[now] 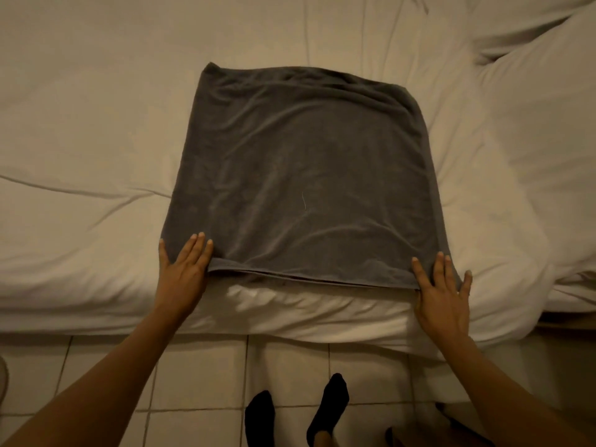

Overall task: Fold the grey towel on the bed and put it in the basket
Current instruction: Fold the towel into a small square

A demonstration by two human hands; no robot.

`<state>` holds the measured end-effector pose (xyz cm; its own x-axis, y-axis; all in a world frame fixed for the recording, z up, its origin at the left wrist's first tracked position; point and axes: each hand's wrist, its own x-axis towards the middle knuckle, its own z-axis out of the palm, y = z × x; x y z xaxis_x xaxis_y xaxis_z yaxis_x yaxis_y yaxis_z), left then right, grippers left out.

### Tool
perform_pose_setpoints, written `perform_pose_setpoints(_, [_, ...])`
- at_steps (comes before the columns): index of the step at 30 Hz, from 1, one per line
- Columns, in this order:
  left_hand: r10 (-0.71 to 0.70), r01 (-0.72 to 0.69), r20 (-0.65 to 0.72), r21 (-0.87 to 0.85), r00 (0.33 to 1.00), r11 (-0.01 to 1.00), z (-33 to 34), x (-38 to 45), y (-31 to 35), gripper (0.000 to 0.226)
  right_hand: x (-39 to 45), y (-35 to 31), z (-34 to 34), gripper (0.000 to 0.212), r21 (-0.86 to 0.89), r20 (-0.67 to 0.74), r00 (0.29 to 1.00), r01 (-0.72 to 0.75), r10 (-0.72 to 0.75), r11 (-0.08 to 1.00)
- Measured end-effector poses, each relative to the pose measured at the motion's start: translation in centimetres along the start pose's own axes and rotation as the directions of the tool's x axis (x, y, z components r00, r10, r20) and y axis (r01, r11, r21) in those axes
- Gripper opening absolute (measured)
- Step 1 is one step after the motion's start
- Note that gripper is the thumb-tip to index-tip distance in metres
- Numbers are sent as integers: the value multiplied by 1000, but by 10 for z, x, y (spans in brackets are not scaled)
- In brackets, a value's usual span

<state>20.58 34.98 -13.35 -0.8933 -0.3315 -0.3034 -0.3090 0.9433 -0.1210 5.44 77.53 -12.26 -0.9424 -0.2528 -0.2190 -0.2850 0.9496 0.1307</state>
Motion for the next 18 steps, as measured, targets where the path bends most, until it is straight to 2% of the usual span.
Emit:
perform_pose_setpoints(3, [-5, 4, 21, 65, 1000, 998, -17, 16, -9, 91, 12, 0, -17, 69, 2, -26, 999, -44, 44, 999])
perform_pose_setpoints(8, [-5, 10, -62, 79, 998, 997, -35, 49, -15, 70, 43, -3, -37, 69, -21, -32, 997, -68, 67, 997])
perform_pose_setpoints(14, [-56, 56, -75, -3, 996, 998, -45, 92, -13, 65, 95, -8, -45, 60, 38, -75, 996, -46, 49, 998])
perform_pose_setpoints(18, [-78, 75, -85, -34, 993, 997, -51, 124, -15, 61, 136, -10, -41, 59, 62, -57, 998, -38, 41, 997])
